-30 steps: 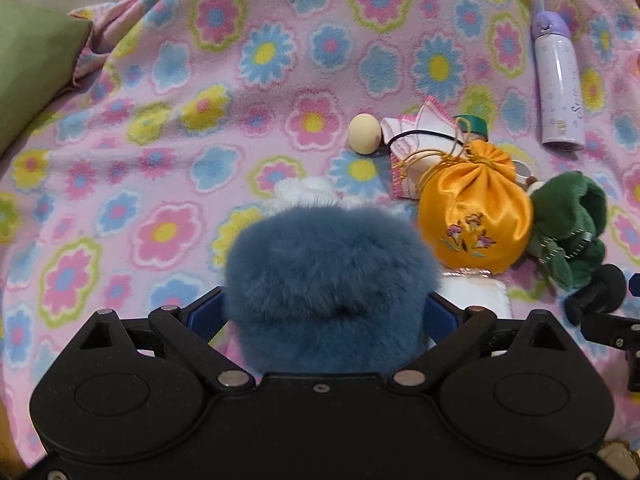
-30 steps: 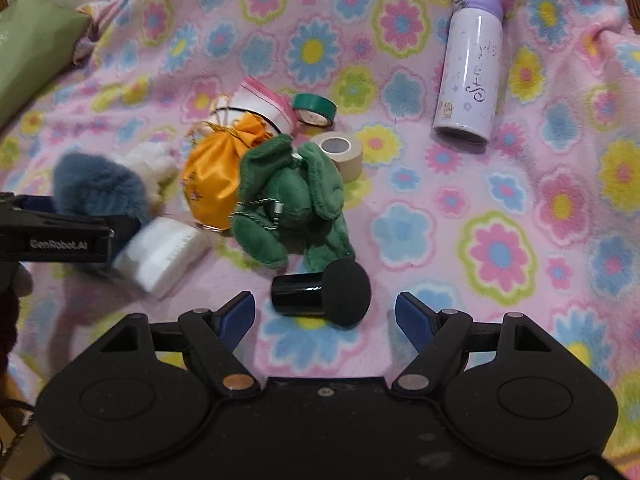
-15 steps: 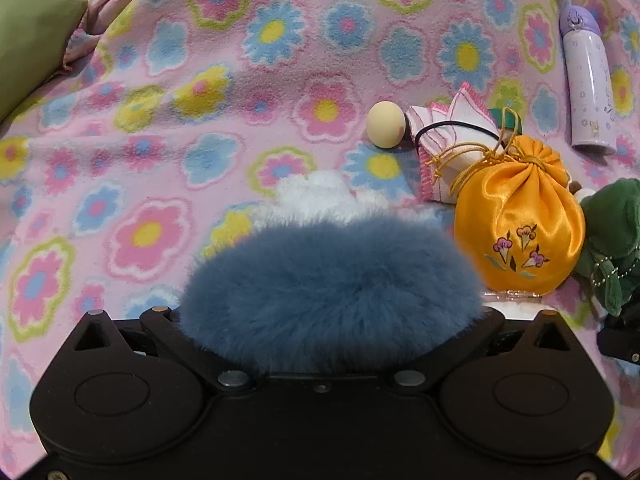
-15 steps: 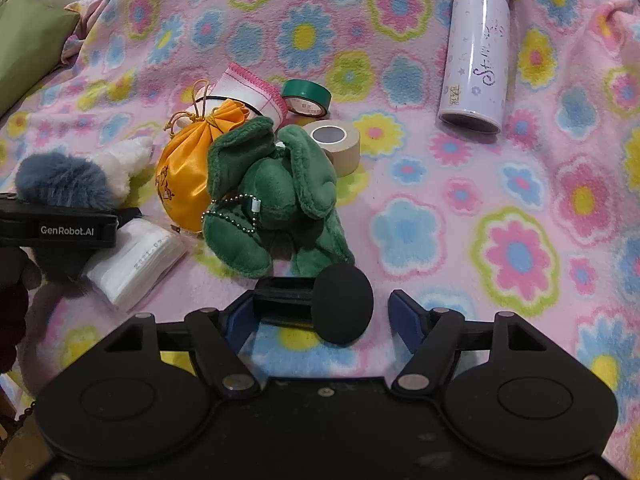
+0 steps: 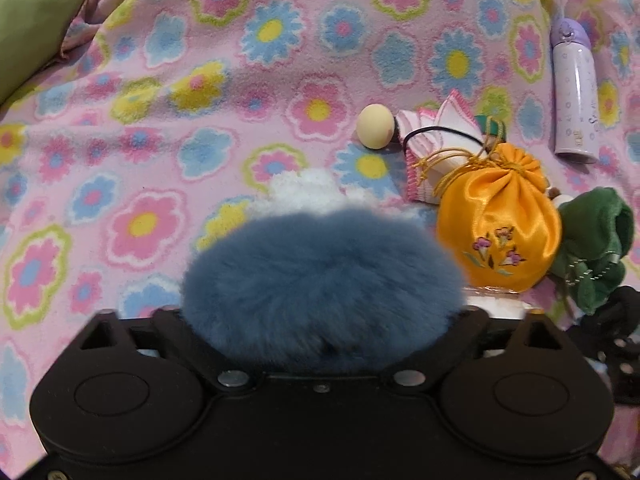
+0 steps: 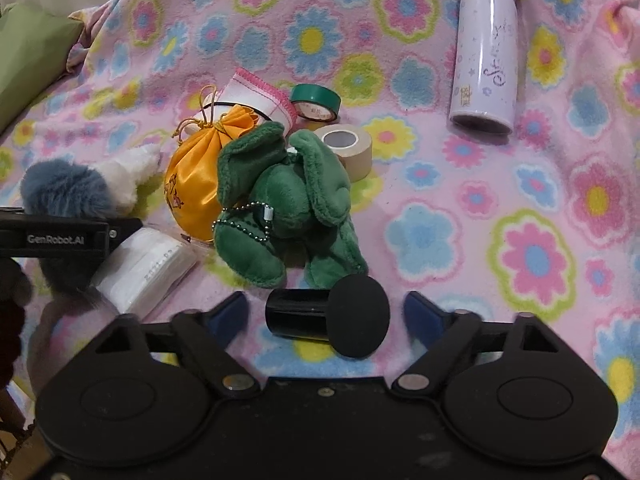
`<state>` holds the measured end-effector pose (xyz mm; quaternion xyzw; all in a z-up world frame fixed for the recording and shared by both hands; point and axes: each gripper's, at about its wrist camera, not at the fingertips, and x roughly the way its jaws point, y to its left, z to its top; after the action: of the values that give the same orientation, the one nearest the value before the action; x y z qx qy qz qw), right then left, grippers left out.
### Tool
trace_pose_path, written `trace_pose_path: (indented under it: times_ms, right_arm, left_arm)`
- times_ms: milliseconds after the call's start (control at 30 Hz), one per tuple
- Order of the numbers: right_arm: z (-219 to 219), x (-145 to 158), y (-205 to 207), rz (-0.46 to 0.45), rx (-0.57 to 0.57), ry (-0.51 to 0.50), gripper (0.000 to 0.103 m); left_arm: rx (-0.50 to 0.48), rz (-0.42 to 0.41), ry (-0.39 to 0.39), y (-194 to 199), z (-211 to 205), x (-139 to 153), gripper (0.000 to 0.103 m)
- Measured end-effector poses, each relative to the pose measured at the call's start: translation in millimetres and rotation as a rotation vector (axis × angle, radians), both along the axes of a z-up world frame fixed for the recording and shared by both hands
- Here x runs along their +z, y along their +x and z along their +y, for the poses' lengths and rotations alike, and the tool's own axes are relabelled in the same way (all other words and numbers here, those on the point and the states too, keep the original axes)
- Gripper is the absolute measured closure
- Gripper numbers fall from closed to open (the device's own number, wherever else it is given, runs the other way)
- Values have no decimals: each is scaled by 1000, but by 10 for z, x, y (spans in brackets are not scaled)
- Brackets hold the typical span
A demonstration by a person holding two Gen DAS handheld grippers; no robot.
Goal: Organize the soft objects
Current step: 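Lift the blue-grey pompom with the left tool while the right tool grasps the green plush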
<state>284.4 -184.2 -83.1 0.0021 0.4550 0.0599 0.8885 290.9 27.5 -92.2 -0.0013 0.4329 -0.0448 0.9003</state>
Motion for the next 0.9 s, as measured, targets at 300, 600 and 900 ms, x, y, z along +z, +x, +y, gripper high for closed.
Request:
trace_pose_path:
  times_ms: [300, 600, 900]
  right_arm:
    - [-113, 139, -88, 3, -36, 15, 45]
    - [-251, 380, -345, -30, -108, 56, 45]
    - [-237, 744, -934, -114, -112, 134, 45]
  left_arm:
    - [-1, -27, -38, -171, 61, 178, 33]
    - [-19, -81, -49, -479, 58, 475, 33]
    - [-34, -113, -46, -1058, -61, 752, 33]
